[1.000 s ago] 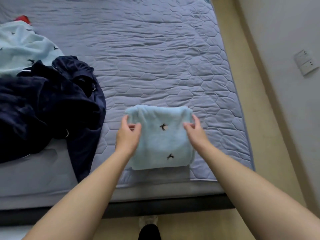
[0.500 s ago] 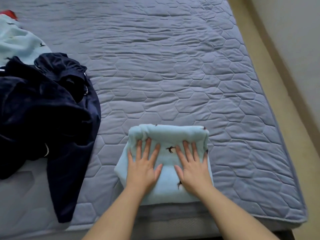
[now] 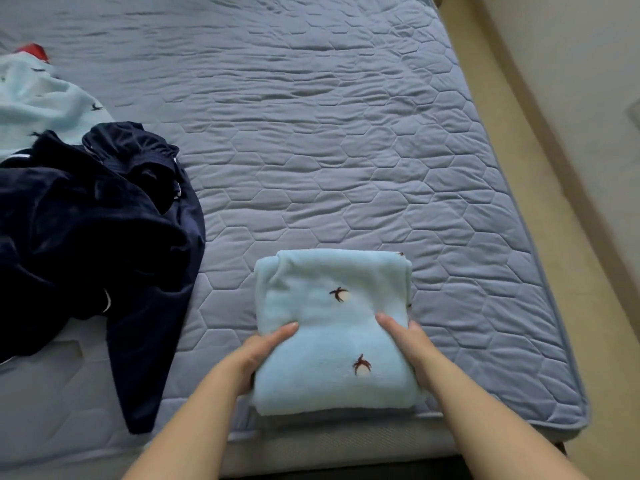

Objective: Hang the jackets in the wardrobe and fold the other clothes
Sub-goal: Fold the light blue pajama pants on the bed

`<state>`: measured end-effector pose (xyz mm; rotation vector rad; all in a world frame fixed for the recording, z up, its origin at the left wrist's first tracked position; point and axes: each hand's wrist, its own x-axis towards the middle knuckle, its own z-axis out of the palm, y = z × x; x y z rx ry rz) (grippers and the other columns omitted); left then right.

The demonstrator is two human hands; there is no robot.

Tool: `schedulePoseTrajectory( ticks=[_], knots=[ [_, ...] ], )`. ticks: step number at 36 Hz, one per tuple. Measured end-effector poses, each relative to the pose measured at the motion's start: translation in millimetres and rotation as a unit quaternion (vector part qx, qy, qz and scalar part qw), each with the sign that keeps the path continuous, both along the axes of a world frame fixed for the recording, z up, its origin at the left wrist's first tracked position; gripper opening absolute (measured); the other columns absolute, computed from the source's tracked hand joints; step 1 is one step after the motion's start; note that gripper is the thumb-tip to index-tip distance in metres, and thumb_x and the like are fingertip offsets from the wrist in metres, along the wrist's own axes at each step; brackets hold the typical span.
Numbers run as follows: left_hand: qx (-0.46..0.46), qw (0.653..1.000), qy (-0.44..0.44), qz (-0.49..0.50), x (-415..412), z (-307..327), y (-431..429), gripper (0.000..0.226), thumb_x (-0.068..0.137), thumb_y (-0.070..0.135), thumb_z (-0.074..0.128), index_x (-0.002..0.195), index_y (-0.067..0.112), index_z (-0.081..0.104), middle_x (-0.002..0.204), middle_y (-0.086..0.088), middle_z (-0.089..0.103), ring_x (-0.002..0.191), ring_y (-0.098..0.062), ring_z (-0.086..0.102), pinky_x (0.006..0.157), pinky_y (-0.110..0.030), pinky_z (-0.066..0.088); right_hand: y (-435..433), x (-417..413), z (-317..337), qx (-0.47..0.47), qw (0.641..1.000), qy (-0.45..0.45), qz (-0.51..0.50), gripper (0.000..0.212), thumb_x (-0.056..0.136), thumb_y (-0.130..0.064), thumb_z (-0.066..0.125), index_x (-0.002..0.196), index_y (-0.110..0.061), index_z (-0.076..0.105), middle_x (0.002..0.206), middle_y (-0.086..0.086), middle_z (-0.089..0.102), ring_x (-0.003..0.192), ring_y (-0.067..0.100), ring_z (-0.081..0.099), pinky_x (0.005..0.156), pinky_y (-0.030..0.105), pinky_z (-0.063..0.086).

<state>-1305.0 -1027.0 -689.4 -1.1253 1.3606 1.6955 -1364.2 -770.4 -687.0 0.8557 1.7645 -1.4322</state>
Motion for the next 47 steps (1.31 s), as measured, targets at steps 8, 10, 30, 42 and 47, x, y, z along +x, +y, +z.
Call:
schedulePoseTrajectory(
  ticks=[8, 10, 30, 42, 47],
  knots=[
    [0.057, 0.998, 0.036, -0.011, 16.4, 109.4, 14.6, 0.064, 0.069, 0.036, 0.073, 0.124, 0.008, 0.059, 0.113, -0.018, 0.068, 0.103, -0.035, 0.064, 0.094, -0.045, 0.048, 40.3, 27.6, 122.6, -0.22, 0.972, -0.068, -0.049, 0.037, 0.083, -0.032, 0.061, 0.112, -0.01, 0.067, 0.108, 0.017, 0.071, 0.087, 0.03, 0.071, 0.067, 0.034, 0.058],
    [0.063, 0.995, 0.069, -0.027, 23.9, 156.2, 25.6, 0.061, 0.07, 0.032, 0.077, 0.123, 0.007, 0.059, 0.11, -0.017, 0.069, 0.098, -0.032, 0.067, 0.083, -0.04, 0.053, 57.8, 42.1, 167.1, -0.221, 0.972, -0.056, -0.051, 0.035, 0.079, -0.031, 0.064, 0.106, -0.01, 0.071, 0.109, 0.018, 0.07, 0.089, 0.031, 0.071, 0.067, 0.035, 0.058],
    [0.158, 0.869, 0.37, -0.287, 48.2, 527.6, 202.9, 0.073, 0.048, 0.035, 0.079, 0.114, 0.014, 0.059, 0.098, -0.01, 0.073, 0.084, -0.024, 0.071, 0.063, -0.034, 0.058, 211.5, 263.3, 540.6, -0.175, 0.889, 0.336, -0.257, 0.053, 0.075, -0.018, 0.072, 0.125, -0.01, 0.059, 0.12, 0.02, 0.064, 0.107, 0.037, 0.064, 0.076, 0.041, 0.055],
    [0.265, 0.684, 0.386, -0.56, 171.9, 615.2, 440.4, 0.09, 0.039, 0.065, 0.086, 0.11, 0.013, 0.067, 0.105, -0.009, 0.072, 0.097, -0.024, 0.07, 0.068, -0.029, 0.058, 294.9, 530.9, 612.1, 0.015, 0.736, 0.469, -0.488, 0.058, 0.072, -0.017, 0.07, 0.128, -0.021, 0.053, 0.117, 0.009, 0.068, 0.105, 0.029, 0.066, 0.073, 0.035, 0.057],
    [0.33, 0.61, 0.44, -0.57, 298.2, 631.8, 536.8, 0.082, 0.055, 0.05, 0.078, 0.126, 0.017, 0.055, 0.109, -0.005, 0.071, 0.099, -0.024, 0.069, 0.074, -0.036, 0.055, 318.9, 665.5, 629.7, 0.089, 0.679, 0.474, -0.554, 0.054, 0.075, -0.021, 0.066, 0.128, -0.016, 0.055, 0.119, 0.012, 0.067, 0.106, 0.03, 0.066, 0.074, 0.036, 0.057]
  ],
)
